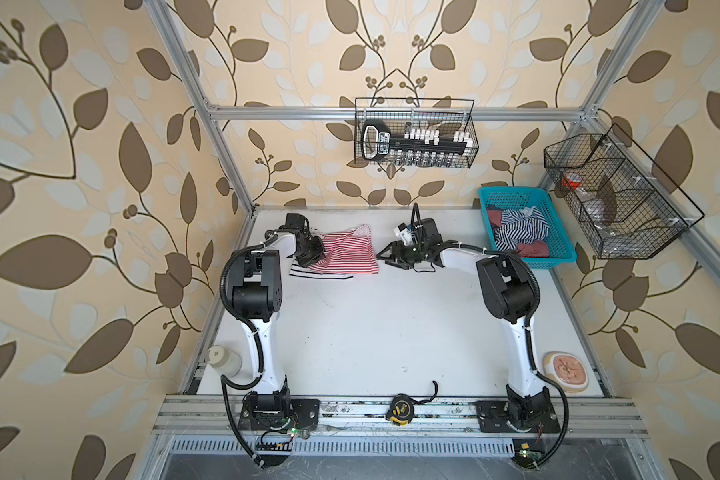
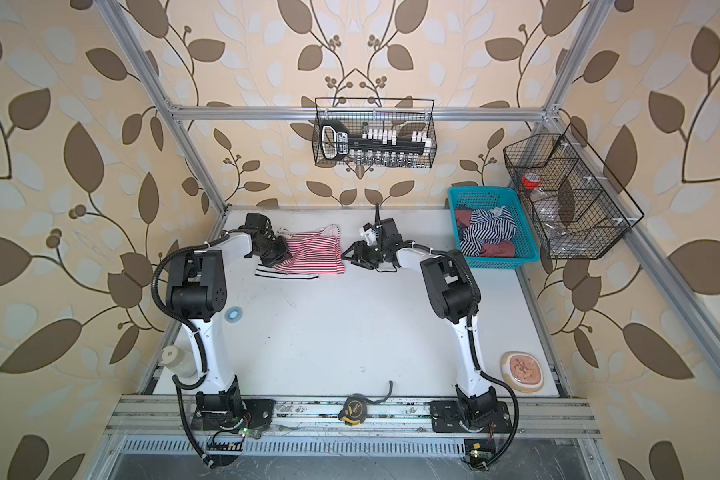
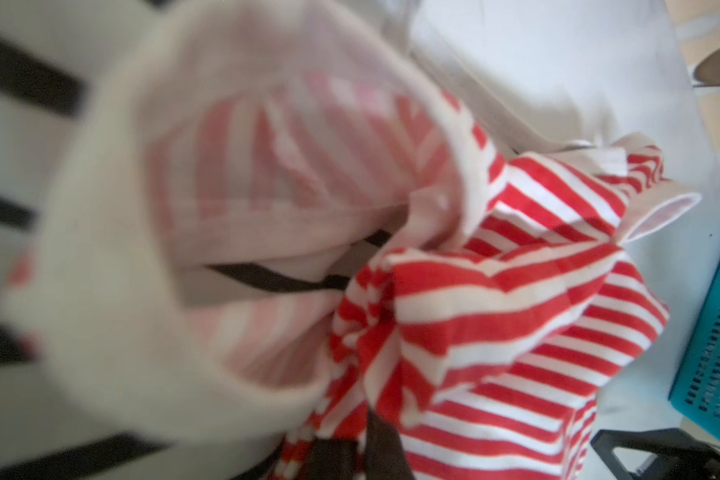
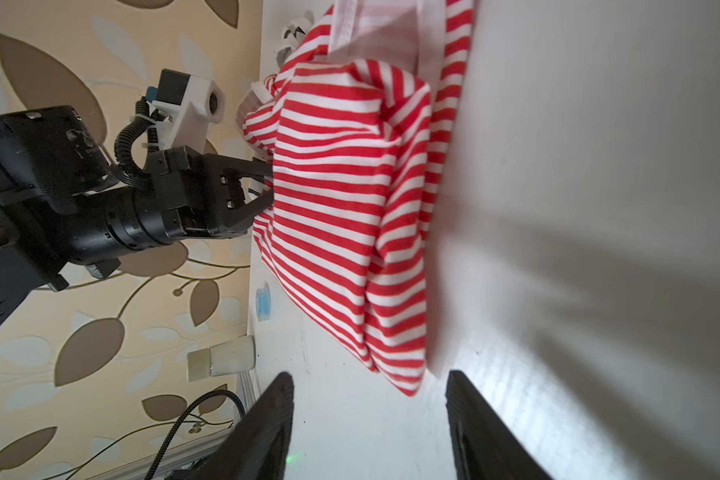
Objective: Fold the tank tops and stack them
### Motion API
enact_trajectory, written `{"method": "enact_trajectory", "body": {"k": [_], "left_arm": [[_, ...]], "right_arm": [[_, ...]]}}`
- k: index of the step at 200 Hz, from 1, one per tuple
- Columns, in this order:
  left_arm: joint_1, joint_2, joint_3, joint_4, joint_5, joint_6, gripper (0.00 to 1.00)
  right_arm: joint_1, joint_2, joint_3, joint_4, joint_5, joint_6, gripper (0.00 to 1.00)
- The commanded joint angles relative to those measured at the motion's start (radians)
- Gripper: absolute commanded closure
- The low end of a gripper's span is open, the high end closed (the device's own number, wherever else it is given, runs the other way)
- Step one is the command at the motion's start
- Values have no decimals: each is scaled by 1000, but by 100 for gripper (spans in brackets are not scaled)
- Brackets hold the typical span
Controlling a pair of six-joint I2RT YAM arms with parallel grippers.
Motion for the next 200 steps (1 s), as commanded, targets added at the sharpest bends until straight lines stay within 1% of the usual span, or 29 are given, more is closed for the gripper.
{"method": "enact_trajectory", "body": {"k": [1, 61, 110, 134, 169, 200], "left_arm": [[5, -64, 46, -89, -7, 6, 100], [-13, -193, 113, -129, -18, 28, 100], [-38, -227, 212, -193, -10, 59, 100], [-38, -229, 214, -210, -21, 80, 100], [-37, -208, 167, -194, -10, 78, 100], [-37, -210, 126, -156, 3, 59, 100]], "right_arm": [[12, 27, 35, -26, 10, -24, 41], [8, 19, -13, 2, 5, -12, 41], [-10, 2, -104, 125, -16, 60, 41], [-3, 6, -100, 142, -22, 71, 41], [19, 60, -58, 268, -66, 173, 40], [48, 134, 50, 241, -77, 192, 40]]}}
